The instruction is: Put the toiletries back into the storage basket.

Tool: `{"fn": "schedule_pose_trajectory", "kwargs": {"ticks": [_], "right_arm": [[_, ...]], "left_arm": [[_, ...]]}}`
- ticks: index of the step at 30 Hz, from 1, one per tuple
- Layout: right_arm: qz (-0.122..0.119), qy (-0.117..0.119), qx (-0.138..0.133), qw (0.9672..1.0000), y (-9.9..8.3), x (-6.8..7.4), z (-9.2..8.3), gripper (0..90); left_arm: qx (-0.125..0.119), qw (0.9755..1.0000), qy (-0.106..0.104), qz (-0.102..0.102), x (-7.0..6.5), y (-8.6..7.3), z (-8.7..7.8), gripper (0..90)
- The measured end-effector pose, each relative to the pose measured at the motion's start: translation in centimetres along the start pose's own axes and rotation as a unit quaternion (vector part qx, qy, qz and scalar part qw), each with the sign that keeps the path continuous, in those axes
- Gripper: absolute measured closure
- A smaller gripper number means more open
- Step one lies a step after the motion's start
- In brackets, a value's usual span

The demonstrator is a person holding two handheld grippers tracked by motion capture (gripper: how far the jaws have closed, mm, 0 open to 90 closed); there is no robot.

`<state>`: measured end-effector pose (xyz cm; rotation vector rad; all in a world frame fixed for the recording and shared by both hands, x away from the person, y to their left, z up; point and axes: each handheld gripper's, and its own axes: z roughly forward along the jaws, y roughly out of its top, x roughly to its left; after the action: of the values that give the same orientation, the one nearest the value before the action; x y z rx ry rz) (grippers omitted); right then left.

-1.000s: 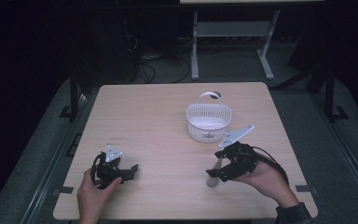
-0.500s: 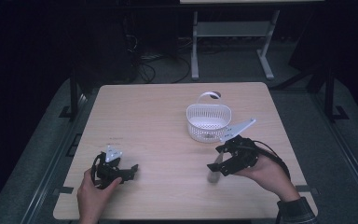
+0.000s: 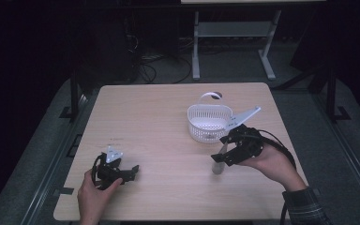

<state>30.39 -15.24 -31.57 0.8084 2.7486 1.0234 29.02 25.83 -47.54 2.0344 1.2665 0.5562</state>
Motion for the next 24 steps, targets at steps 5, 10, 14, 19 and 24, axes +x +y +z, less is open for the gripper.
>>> {"fn": "schedule_pose_trajectory", "kwargs": {"ticks": [5,10,14,19,24], "right_arm": [[-0.002,-0.007,-0.005,1.0,0.6,-0.6,-0.7,30.1],[-0.001,-0.011,-0.008,0.9999,1.3,-1.1,-1.3,30.2],[-0.001,-0.014,-0.01,0.9998,1.7,-1.4,-1.6,30.1],[0.001,-0.018,-0.015,0.9997,2.1,-1.8,-2.0,30.2],[0.001,-0.023,-0.022,0.9995,2.7,-2.2,-2.5,30.2]], "left_arm": [[0.002,1.0,0.0,0.001,0.0,0.0,0.0,12.7],[0.002,1.0,0.0,0.003,0.0,0.0,0.0,12.7],[0.002,1.0,0.0,0.003,0.0,0.0,0.0,12.7],[0.001,1.0,0.0,0.003,0.0,0.0,0.0,12.7],[0.002,1.0,0.0,0.003,0.0,0.0,0.0,12.7]]}}
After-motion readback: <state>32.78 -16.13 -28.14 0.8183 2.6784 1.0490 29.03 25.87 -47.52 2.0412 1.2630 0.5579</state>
